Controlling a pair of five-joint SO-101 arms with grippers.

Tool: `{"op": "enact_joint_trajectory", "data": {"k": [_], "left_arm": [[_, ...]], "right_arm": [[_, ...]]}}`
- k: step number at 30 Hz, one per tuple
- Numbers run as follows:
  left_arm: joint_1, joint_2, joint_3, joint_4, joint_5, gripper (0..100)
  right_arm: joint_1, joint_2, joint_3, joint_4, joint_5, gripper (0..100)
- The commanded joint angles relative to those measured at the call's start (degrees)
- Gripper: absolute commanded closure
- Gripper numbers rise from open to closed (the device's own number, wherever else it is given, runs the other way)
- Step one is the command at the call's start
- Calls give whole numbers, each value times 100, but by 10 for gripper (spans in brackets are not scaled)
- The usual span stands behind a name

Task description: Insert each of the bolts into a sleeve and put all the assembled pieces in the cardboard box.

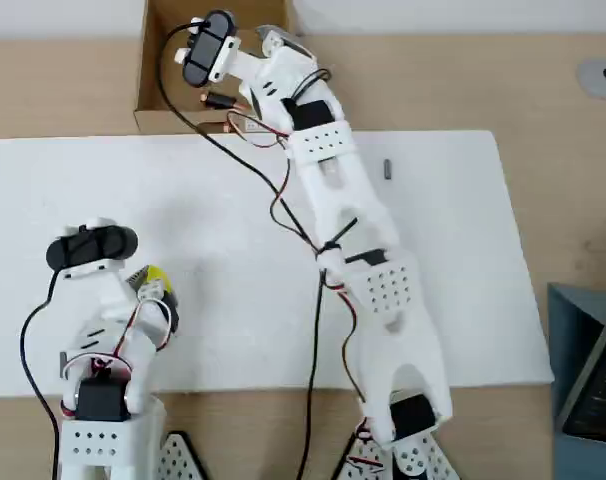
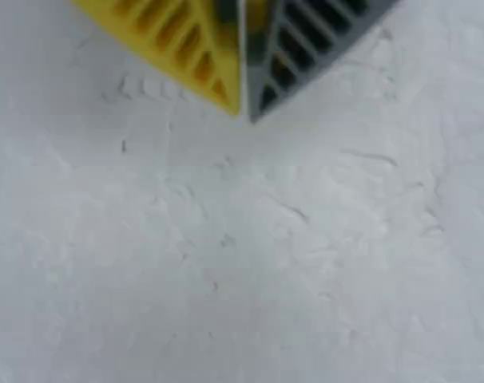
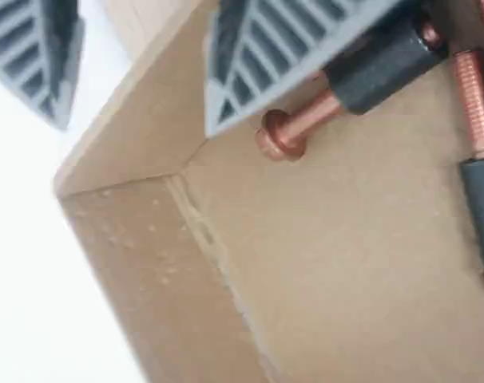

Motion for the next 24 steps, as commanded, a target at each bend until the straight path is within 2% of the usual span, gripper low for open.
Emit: {"op": "enact_joint_trajectory", "data": {"k": [1, 4, 9, 17, 24], "left_arm": [[70, -22, 70, 9, -9, 994], [70, -22, 70, 9, -9, 994], [70, -22, 70, 9, -9, 994], [70, -22, 70, 9, -9, 994], [70, -22, 70, 9, -9, 994]], "right_arm": [[-22, -92, -629, 123, 35, 889], [-31, -92, -1130, 668, 35, 996], [4, -84, -2387, 1802, 9, 989], [110, -84, -4716, 4079, -615, 990], [400, -1086, -4558, 5354, -1530, 990]]}}
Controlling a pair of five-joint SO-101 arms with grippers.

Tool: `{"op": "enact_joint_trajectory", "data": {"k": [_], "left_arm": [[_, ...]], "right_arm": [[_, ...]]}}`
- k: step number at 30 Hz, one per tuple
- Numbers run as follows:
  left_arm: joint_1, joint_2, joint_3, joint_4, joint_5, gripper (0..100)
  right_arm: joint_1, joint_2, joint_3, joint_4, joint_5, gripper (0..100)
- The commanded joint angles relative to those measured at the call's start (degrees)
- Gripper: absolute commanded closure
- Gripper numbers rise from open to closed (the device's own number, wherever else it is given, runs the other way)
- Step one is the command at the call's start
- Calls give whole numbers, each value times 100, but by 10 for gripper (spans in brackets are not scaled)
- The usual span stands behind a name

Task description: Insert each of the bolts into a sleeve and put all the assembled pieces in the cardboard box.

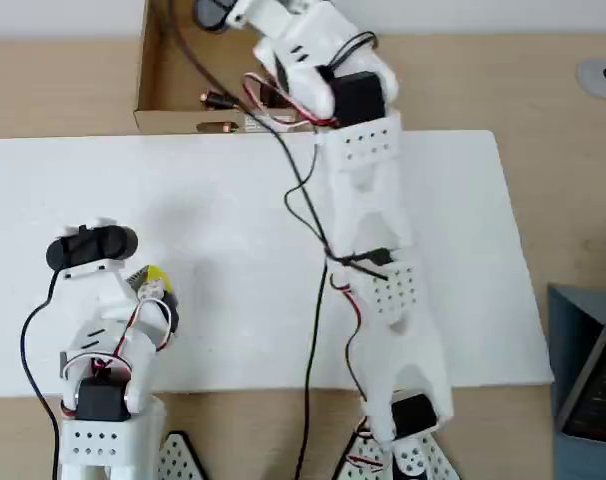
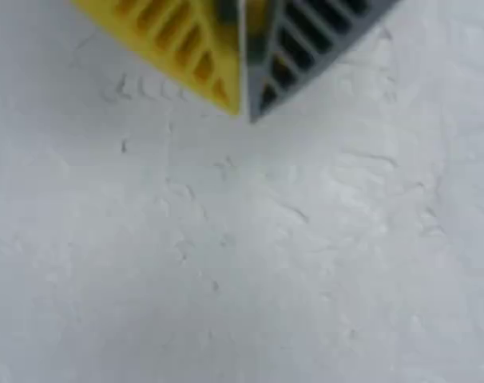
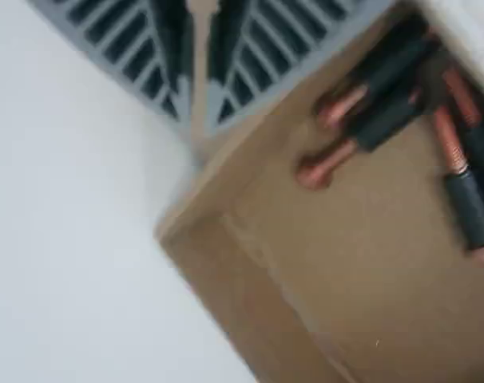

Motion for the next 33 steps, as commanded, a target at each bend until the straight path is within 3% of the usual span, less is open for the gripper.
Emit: {"op": "enact_joint_trajectory", "data": {"k": [1, 12, 21, 26, 33], "left_arm": [[70, -22, 70, 9, -9, 994], [70, -22, 70, 9, -9, 994], [70, -22, 70, 9, -9, 994], [70, -22, 70, 9, -9, 994], [70, -22, 70, 9, -9, 994]], "right_arm": [[242, -831, -171, 563, -422, 990], [743, -2264, -259, 2716, -1319, 990], [1059, -3231, 66, 2743, -1547, 990], [1059, -4180, 1420, 2743, -1556, 990], [1059, -6088, 4655, 2725, -1785, 990]]}}
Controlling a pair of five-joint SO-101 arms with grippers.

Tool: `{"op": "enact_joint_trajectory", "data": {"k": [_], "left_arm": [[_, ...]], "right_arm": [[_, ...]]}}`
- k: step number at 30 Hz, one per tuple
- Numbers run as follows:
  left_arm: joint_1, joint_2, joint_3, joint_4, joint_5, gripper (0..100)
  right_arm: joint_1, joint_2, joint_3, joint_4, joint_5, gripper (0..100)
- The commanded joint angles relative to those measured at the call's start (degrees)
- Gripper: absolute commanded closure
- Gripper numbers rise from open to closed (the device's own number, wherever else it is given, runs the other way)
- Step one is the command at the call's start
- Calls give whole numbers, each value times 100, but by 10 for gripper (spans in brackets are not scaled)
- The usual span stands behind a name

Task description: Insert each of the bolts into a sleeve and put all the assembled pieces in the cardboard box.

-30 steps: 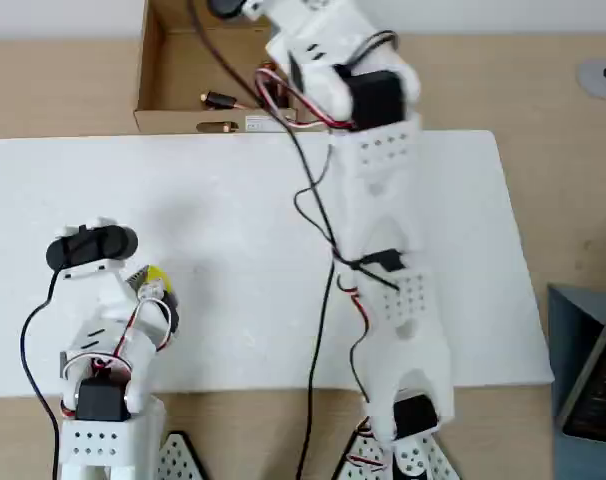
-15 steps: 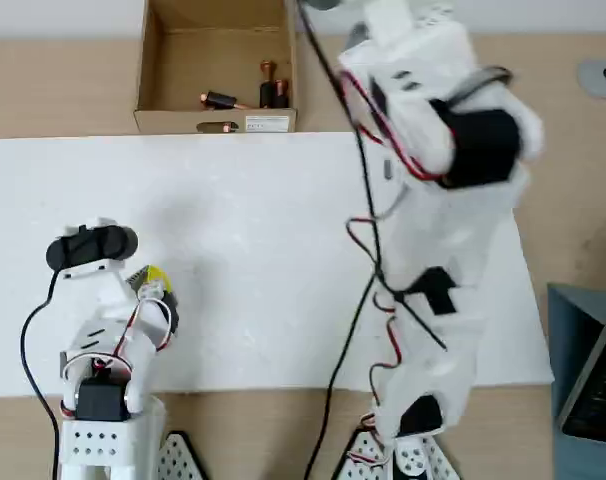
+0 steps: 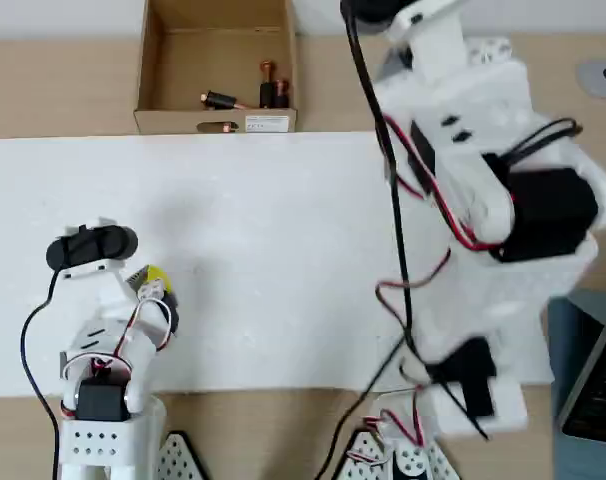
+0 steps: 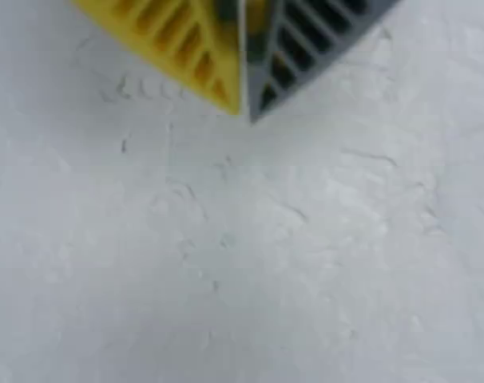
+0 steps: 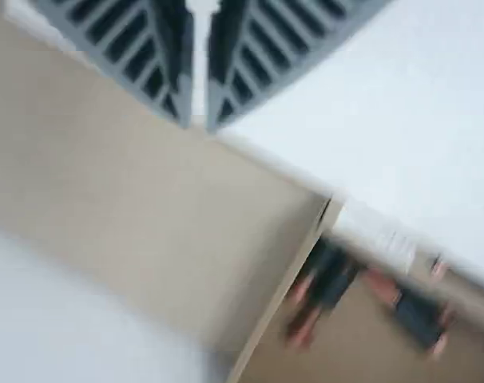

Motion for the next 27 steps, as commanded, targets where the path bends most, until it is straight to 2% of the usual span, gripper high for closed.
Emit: {"op": "enact_joint_trajectory", "data": {"k": [1, 6, 12, 18, 27], "left_arm": [[70, -22, 70, 9, -9, 994], [70, -22, 70, 9, -9, 994], [70, -22, 70, 9, -9, 994], [70, -22, 70, 9, -9, 994], [70, -22, 70, 9, -9, 994]], "right_arm": [[110, -1103, 1754, 97, -70, 990], [295, -2308, 3837, -79, -396, 990], [910, -3679, 6009, -598, -466, 990], [1253, -5165, 8356, -1837, -466, 990], [1095, -6651, 11512, -3481, -651, 990]]}}
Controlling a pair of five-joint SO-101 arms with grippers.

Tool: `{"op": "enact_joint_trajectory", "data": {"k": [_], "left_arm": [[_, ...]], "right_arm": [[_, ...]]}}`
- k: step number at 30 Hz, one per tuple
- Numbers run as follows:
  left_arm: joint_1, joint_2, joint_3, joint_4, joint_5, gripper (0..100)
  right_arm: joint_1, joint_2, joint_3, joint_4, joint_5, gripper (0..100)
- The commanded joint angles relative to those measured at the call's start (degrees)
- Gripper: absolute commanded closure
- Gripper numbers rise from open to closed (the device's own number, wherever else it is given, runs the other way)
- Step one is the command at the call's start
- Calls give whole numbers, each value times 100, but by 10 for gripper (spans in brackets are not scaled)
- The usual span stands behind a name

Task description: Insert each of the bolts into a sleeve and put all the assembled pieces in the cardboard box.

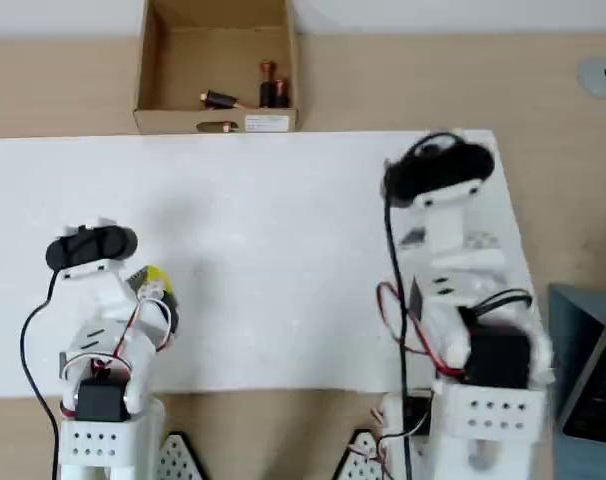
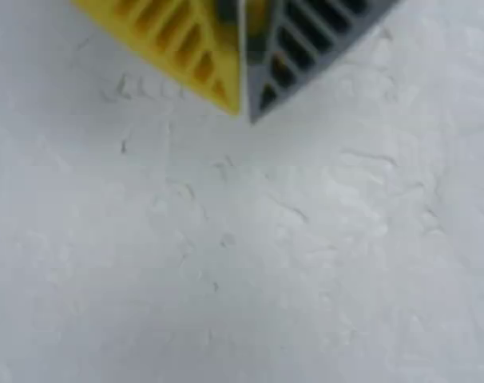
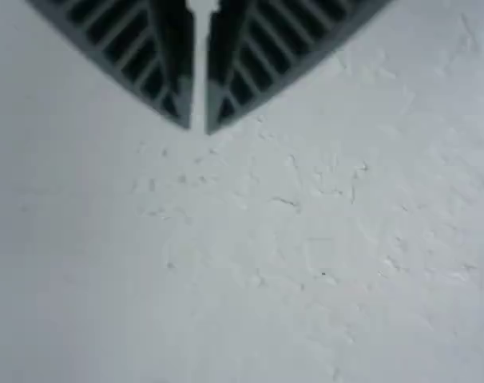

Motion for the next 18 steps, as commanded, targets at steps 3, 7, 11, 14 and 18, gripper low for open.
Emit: {"op": "enact_joint_trajectory", "data": {"k": [3, 7, 11, 14, 18], "left_arm": [[70, -22, 70, 9, -9, 994], [70, -22, 70, 9, -9, 994], [70, -22, 70, 9, -9, 994], [70, -22, 70, 9, -9, 994], [70, -22, 70, 9, -9, 994]], "right_arm": [[-251, -752, 1481, -888, -149, 990], [-497, -1209, 2237, -1389, -343, 990], [-822, -1604, 3029, -1793, -501, 990], [-875, -1921, 3477, -2084, -536, 990], [-945, -2273, 3864, -2145, -536, 990]]}}
